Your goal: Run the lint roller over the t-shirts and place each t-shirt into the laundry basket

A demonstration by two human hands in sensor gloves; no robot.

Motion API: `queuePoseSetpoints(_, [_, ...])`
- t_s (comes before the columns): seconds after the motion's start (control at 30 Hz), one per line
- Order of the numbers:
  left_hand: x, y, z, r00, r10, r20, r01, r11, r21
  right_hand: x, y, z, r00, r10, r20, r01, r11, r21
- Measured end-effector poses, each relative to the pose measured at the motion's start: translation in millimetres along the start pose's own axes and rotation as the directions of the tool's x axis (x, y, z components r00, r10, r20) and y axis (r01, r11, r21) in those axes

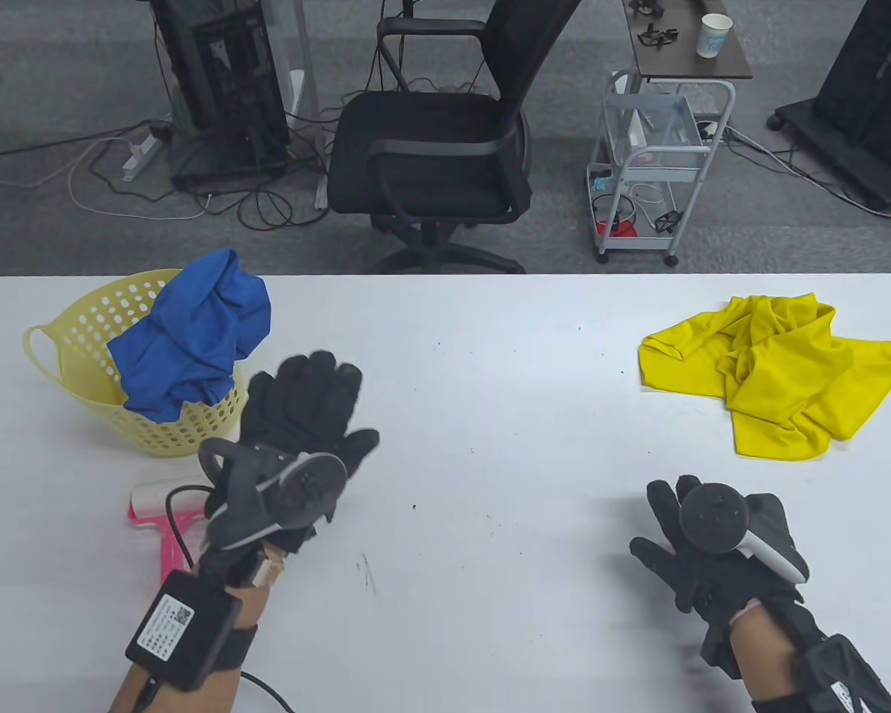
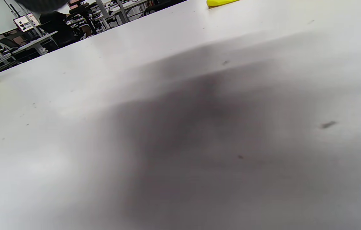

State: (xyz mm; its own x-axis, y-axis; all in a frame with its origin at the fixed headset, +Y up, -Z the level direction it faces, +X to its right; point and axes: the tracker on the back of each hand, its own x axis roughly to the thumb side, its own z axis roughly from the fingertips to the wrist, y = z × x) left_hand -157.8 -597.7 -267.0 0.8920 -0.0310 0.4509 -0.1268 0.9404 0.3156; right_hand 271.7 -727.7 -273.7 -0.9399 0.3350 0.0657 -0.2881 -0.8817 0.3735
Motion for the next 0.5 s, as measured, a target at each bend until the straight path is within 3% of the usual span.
queuePoseSetpoints(0.1, [30, -36, 15, 0.996, 0.074, 0.057, -0.066, 0.987, -0.144, 2, 4, -2, 1.0, 0.011, 0.007, -0.012, 1.0, 0.016])
queuePoseSetpoints(0.2, [50, -70, 28, 0.993, 0.037, 0.114, -0.006, 0.966, -0.26, 5, 10, -4, 0.999, 0.025, 0.02, -0.025, 0.999, 0.03])
queuePoseSetpoints(0.3, [55, -92, 35, 0.986, -0.047, 0.16, 0.09, 0.958, -0.272, 8, 16, -7, 0.999, 0.036, 0.033, -0.038, 0.998, 0.048])
queuePoseSetpoints(0.5, [53, -119, 42, 0.982, -0.013, 0.186, 0.087, 0.914, -0.396, 11, 29, -18, 0.998, 0.055, 0.011, -0.056, 0.994, 0.096])
